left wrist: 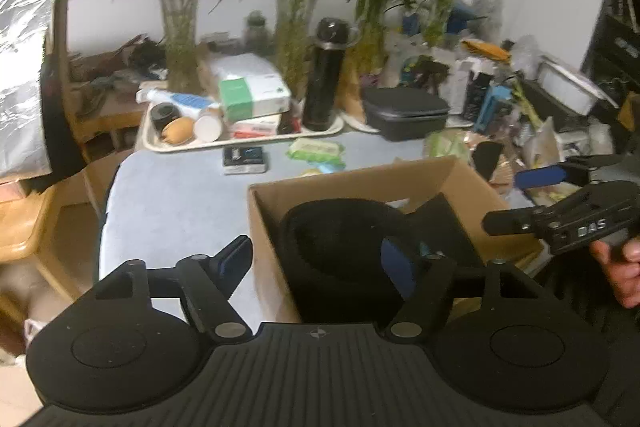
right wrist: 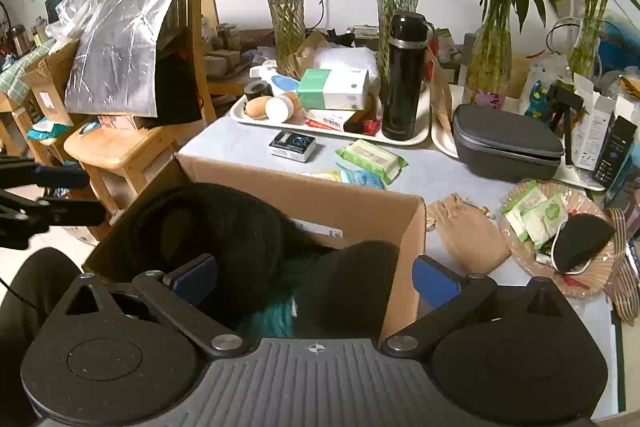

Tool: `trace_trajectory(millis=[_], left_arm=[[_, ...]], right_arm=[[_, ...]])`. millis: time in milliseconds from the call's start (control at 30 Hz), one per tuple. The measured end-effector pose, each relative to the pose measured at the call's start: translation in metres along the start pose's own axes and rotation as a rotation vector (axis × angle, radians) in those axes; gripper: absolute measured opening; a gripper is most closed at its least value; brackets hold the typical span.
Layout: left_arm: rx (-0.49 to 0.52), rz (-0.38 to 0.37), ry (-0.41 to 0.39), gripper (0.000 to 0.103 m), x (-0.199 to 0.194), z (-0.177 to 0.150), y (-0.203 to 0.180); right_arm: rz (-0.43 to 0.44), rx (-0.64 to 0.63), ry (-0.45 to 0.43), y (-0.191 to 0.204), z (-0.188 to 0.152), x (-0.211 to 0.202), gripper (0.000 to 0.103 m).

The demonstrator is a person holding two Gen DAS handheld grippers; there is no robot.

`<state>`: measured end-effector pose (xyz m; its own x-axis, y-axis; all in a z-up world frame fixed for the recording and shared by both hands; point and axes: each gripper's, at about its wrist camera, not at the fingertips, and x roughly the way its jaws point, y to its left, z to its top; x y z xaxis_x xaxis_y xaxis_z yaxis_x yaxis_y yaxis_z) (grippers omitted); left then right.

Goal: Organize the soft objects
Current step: 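Lower the pillow and foam pad into the box and open both grippers, then move the right gripper to the beige burlap drawstring pouch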

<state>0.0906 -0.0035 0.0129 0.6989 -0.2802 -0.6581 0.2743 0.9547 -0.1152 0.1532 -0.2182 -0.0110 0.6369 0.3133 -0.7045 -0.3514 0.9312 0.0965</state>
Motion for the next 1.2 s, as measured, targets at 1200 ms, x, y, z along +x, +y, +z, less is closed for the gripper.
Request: trace_trajectory(millis=[1200], left_arm=[[0.071, 0.134, -0.09, 0.083, 0.014, -0.001, 0.003]], right_arm=[[-0.247, 0.128, -0.027, -0.08, 0.013, 0.014, 0.103]])
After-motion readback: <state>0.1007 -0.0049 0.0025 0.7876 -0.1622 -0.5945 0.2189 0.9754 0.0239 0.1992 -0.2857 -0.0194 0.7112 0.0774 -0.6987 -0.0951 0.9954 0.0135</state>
